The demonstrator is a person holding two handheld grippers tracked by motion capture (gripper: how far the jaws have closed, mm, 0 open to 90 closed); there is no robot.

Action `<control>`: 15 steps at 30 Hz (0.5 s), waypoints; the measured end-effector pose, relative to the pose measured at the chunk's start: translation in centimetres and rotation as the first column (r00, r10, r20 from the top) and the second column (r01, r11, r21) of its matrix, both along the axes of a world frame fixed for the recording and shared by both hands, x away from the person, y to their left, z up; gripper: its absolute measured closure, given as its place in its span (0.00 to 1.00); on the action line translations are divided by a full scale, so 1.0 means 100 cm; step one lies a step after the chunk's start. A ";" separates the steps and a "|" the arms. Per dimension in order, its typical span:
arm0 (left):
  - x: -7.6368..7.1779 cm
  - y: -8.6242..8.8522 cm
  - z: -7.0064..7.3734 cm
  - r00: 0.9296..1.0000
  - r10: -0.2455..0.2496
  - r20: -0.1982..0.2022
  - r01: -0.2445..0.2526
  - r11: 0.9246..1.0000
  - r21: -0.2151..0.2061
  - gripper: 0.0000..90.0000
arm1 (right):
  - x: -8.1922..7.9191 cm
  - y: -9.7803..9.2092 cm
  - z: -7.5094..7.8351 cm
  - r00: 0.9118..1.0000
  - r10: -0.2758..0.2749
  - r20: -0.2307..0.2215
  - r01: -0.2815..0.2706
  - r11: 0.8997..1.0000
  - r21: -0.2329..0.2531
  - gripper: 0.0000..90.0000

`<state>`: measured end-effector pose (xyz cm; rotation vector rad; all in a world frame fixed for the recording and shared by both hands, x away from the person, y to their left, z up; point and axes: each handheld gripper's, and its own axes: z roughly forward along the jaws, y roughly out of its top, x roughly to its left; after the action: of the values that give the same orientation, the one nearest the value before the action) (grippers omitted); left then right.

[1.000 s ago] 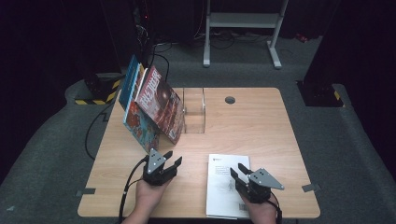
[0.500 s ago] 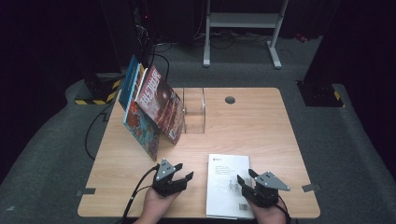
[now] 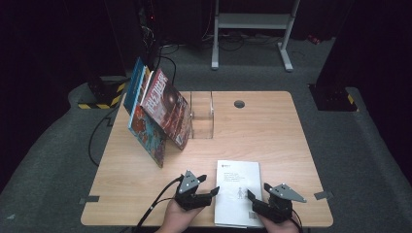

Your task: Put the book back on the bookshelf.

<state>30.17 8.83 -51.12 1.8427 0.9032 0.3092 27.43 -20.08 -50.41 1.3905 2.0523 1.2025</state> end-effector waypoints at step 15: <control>0.001 -0.018 -0.009 0.999 -0.045 -0.029 0.045 0.999 0.001 0.34 | -0.002 0.004 -0.004 0.999 0.005 -0.048 -0.004 1.000 0.023 0.27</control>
<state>30.22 7.03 -51.99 1.8702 0.8798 0.2559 27.22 -19.67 -50.82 1.4397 2.0809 1.2090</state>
